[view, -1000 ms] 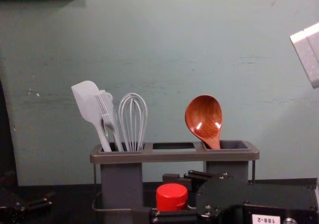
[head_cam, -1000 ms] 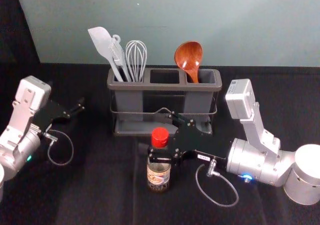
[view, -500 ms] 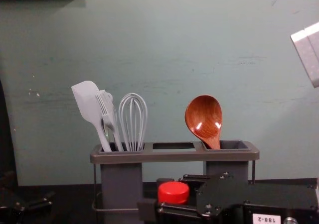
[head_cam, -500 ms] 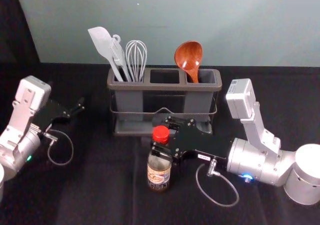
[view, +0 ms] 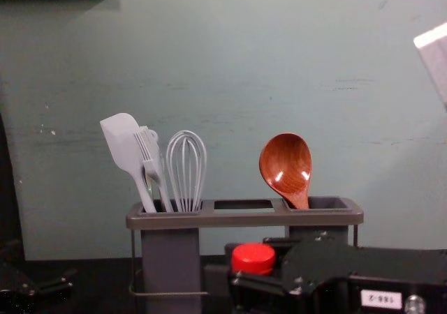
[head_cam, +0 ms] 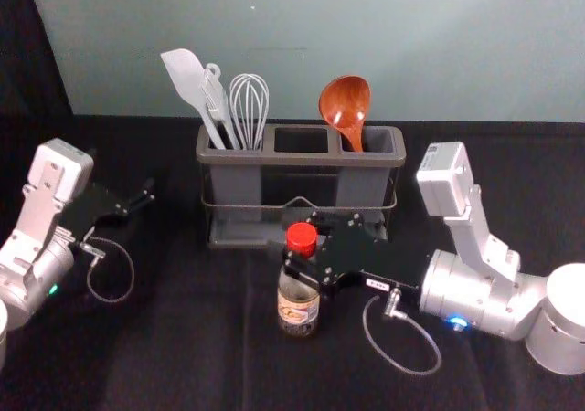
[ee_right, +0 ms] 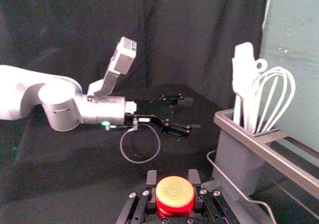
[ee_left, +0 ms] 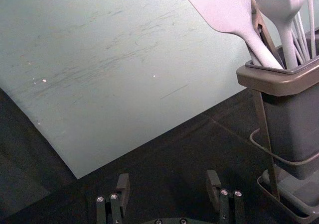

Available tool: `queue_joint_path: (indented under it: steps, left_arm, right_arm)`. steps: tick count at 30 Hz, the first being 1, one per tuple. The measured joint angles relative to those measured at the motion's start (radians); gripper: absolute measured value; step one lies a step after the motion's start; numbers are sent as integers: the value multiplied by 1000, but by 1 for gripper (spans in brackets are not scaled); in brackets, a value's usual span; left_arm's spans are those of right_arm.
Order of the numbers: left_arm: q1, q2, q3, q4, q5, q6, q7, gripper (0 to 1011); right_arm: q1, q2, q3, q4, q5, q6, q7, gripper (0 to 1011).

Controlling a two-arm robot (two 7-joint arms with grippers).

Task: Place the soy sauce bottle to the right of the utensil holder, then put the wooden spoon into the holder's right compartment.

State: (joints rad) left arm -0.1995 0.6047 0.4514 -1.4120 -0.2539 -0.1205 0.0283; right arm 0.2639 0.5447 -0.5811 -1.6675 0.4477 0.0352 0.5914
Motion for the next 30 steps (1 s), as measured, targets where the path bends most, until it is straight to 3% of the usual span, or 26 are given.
queue_joint_path:
  steps: [6,13,19,30]
  left_arm:
    - [0,0,0,0,0,0,0,1005]
    - [0,0,0,0,0,0,0,1005]
    - [0,0,0,0,0,0,0,1005]
    - [0,0,0,0,0,0,0,1005]
  right_arm:
    - [-30,23,40,-35,2,3,-34,385]
    - [-109,76,147,-78,48,45,-109,385]
    - [-174,111,230,-98,60,54,-163,385]
    - [-224,116,323,-97,55,51,-203,385]
